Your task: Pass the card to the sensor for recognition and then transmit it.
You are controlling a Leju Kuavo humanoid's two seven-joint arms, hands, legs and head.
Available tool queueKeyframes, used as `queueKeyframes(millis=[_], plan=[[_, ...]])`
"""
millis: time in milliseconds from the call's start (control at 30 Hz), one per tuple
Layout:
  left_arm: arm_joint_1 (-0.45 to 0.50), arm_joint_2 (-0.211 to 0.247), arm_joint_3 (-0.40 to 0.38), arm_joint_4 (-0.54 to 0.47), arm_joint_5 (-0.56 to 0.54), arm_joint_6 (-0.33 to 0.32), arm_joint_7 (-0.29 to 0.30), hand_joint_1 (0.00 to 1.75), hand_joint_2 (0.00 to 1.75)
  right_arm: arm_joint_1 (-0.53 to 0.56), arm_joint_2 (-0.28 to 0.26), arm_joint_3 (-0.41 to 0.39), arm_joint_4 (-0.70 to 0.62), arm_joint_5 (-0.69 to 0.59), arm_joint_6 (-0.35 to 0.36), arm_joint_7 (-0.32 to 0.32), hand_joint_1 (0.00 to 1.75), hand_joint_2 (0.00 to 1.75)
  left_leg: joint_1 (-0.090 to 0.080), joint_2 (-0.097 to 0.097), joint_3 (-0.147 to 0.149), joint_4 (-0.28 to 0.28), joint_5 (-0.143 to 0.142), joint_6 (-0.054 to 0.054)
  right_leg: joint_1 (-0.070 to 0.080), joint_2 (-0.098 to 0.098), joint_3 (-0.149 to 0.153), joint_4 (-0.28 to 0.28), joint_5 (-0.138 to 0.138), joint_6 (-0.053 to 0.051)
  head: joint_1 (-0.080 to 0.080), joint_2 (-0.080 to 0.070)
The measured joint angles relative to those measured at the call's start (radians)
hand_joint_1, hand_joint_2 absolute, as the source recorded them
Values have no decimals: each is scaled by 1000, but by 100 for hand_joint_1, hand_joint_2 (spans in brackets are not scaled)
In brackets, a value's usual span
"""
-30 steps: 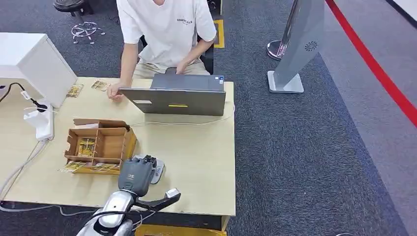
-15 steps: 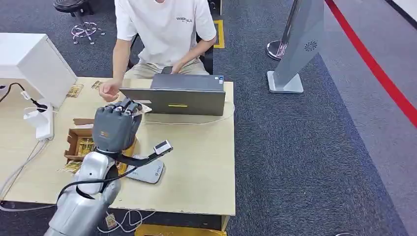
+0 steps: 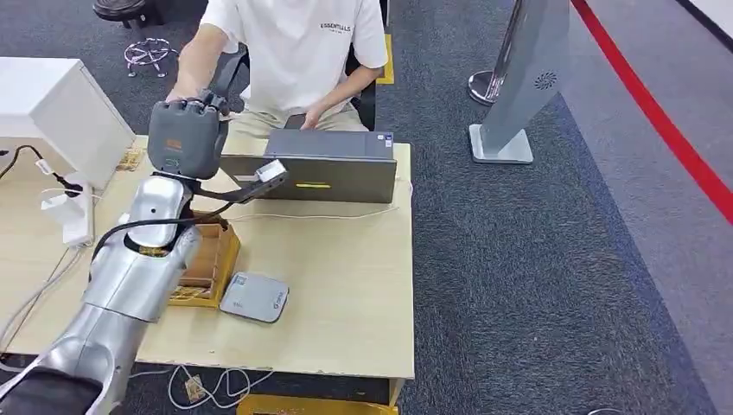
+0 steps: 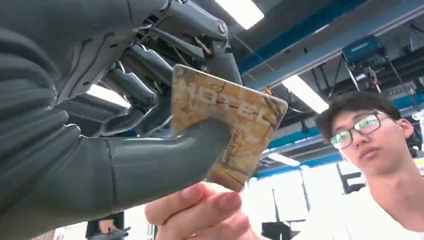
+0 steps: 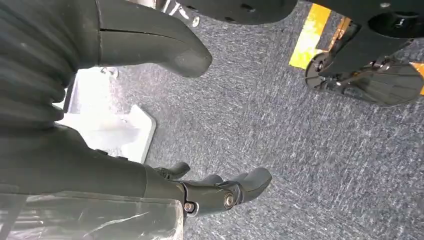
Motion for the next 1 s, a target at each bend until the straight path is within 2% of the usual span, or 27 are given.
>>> queueKeyframes(millis=[167,400,600,800,900,1000], plan=[[-14,-13,-9,14,24,-37,-2,0,175,0,3,0,0,-4,3,10,0,175,0,1,0,0,0,0,0,1,-1,0,0,0,0,0],[-9,-24,-37,12,26,-38,3,0,175,0,5,0,0,-13,5,12,0,175,0,1,0,0,0,0,0,1,0,0,0,0,0,0],[86,-19,-83,-116,70,-86,-22,0,175,7,5,-5,0,-32,2,2,0,175,0,1,-1,0,0,0,0,1,-1,0,0,0,0,0],[239,40,-109,-308,131,-119,-35,0,175,33,5,-22,0,-56,-13,-21,0,175,0,2,-1,-1,-1,0,0,1,-1,0,-1,0,0,0],[346,103,-110,-406,160,-147,-55,0,175,43,5,-37,0,-69,-16,-31,0,175,0,3,-1,-2,-2,-2,1,2,-1,0,-2,-1,0,0],[491,193,-110,-507,172,-151,-76,0,175,54,5,-50,0,-76,-23,-32,0,175,0,6,-1,-2,-3,-2,1,5,-3,0,-3,-1,-2,0]])
